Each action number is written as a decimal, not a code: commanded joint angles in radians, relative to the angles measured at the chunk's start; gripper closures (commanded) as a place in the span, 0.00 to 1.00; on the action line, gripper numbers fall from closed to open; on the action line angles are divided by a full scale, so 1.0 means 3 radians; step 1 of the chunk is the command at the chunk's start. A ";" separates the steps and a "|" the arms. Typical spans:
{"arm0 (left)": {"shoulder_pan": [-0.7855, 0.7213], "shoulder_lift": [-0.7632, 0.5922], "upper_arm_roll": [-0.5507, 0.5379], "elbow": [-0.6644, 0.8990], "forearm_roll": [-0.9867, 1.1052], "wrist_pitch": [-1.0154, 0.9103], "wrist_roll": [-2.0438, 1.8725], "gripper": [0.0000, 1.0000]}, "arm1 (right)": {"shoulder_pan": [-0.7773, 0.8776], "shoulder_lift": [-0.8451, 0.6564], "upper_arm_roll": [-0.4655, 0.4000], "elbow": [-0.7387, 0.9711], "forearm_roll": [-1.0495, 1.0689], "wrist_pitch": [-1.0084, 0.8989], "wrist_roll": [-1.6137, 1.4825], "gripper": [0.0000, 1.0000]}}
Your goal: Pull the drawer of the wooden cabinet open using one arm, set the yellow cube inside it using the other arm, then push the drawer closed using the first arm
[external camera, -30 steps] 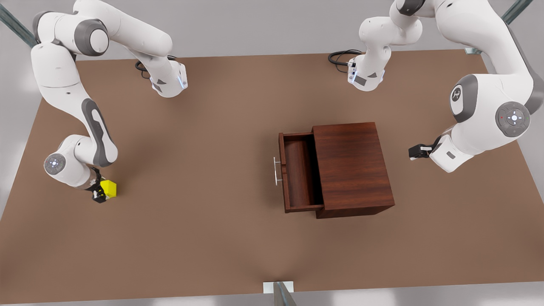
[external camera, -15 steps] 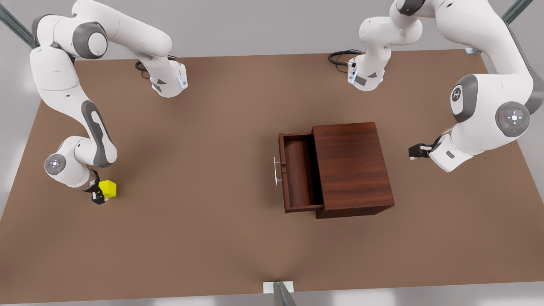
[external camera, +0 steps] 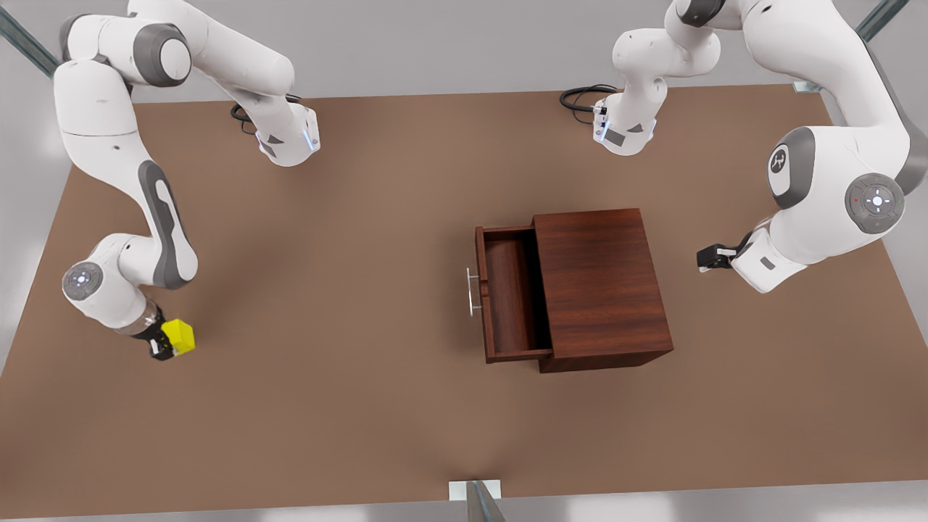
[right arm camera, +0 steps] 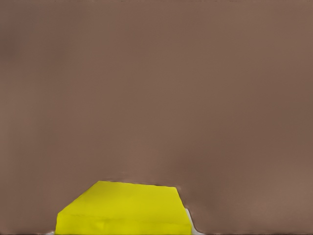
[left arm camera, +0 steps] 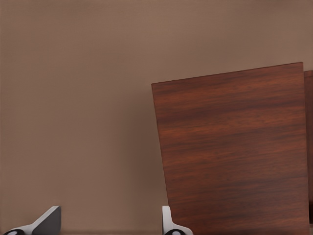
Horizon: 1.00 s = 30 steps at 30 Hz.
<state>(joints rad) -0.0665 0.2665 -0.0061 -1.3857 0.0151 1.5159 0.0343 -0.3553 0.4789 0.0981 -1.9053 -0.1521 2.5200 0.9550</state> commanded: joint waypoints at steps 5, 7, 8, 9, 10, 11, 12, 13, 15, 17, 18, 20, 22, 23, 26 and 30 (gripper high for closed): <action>-0.0013 -0.0004 0.0000 0.0002 0.0006 -0.0001 0.0029 0.00 | 0.0489 -0.0052 0.0000 0.0670 0.0353 -0.1364 0.0784 0.43; -0.0019 -0.0004 0.0000 0.0002 0.0006 -0.0001 0.0029 0.00 | 0.0673 -0.0052 -0.0005 0.0895 0.0399 -0.1599 0.1147 0.43; -0.0019 -0.0004 0.0000 0.0002 0.0006 -0.0001 0.0029 0.00 | 0.0754 -0.0052 -0.0005 0.0972 0.0400 -0.1661 0.1320 0.43; -0.0024 -0.0004 0.0000 0.0002 0.0006 -0.0001 0.0034 0.00 | 0.0882 -0.0052 -0.0005 0.1069 0.0542 -0.1783 0.1454 0.44; -0.0024 -0.0004 0.0000 0.0002 0.0006 -0.0001 0.0029 0.00 | 0.0974 -0.0052 -0.0010 0.1161 0.0573 -0.1870 0.1643 0.44; -0.0024 -0.0004 0.0000 0.0002 0.0006 -0.0001 0.0029 0.00 | 0.1066 -0.0052 -0.0020 0.1187 0.0650 -0.1921 0.1751 0.44; -0.0024 -0.0004 0.0000 0.0002 0.0006 -0.0001 0.0029 0.00 | 0.1163 -0.0052 -0.0030 0.1263 0.0671 -0.2024 0.1909 0.44; -0.0024 -0.0004 0.0000 0.0002 0.0006 -0.0001 0.0029 0.00 | 0.1291 -0.0052 -0.0046 0.1345 0.0686 -0.2111 0.2134 0.44; -0.0024 -0.0004 0.0000 0.0002 0.0006 -0.0001 0.0029 0.00 | 0.1491 -0.0027 -0.0041 0.1580 0.0686 -0.2294 0.2502 0.44; -0.0024 -0.0004 0.0000 0.0002 0.0006 -0.0001 0.0034 0.00 | 0.1731 0.0086 -0.0051 0.1851 0.0752 -0.2484 0.2957 0.44; -0.0024 -0.0004 0.0000 0.0002 0.0006 -0.0001 0.0034 0.00 | 0.1854 0.0214 -0.0056 0.2071 0.0742 -0.2637 0.3249 0.44; -0.0024 -0.0004 0.0000 0.0002 0.0006 -0.0001 0.0034 0.00 | 0.1961 0.0250 -0.0056 0.2194 0.0727 -0.2684 0.3596 0.44; -0.0024 -0.0004 0.0000 0.0002 0.0006 -0.0001 0.0034 0.00 | 0.2125 0.0347 -0.0041 0.2368 0.0727 -0.2684 0.4057 0.44; -0.0024 -0.0004 0.0000 0.0002 0.0006 -0.0001 0.0034 0.00 | 0.2202 0.0398 -0.0046 0.2470 0.0727 -0.2689 0.4271 0.44; -0.0019 -0.0004 0.0000 0.0002 0.0006 -0.0001 0.0034 0.00 | 0.2406 0.0628 0.0056 0.2756 0.0732 -0.2653 0.4941 0.44; -0.0019 -0.0004 0.0000 0.0002 0.0006 -0.0001 0.0034 0.00 | 0.2580 0.0889 0.0271 0.3084 0.0737 -0.2474 0.5575 0.43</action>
<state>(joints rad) -0.0726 0.2665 -0.0061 -1.3857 0.0163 1.5160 0.0425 0.4141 0.7377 0.1668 -0.9917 0.0670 1.7739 1.8362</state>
